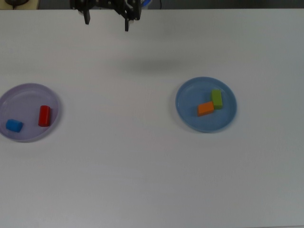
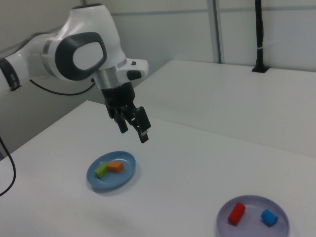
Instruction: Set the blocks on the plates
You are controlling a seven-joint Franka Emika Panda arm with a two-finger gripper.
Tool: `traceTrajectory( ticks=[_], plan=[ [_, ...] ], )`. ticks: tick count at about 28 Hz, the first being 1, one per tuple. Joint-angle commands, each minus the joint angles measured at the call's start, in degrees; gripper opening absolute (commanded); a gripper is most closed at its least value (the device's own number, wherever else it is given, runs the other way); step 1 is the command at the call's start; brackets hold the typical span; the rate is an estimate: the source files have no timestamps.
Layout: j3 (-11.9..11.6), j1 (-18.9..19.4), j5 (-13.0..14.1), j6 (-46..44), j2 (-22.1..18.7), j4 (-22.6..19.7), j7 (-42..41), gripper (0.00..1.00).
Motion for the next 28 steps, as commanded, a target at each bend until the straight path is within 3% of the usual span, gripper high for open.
traceTrajectory(
  ticks=[1,16,28],
  plan=[
    [0.02,0.21,0.70,-1.23,-0.12,0.41,-0.87,1.00],
    [-0.51,0.03,0.87,-1.05,-0.12,0.84,-0.43,1.00],
    [-1.39,-0.94,2.71,-1.23,-0.21,0.84,-0.34,1.00]
  ],
)
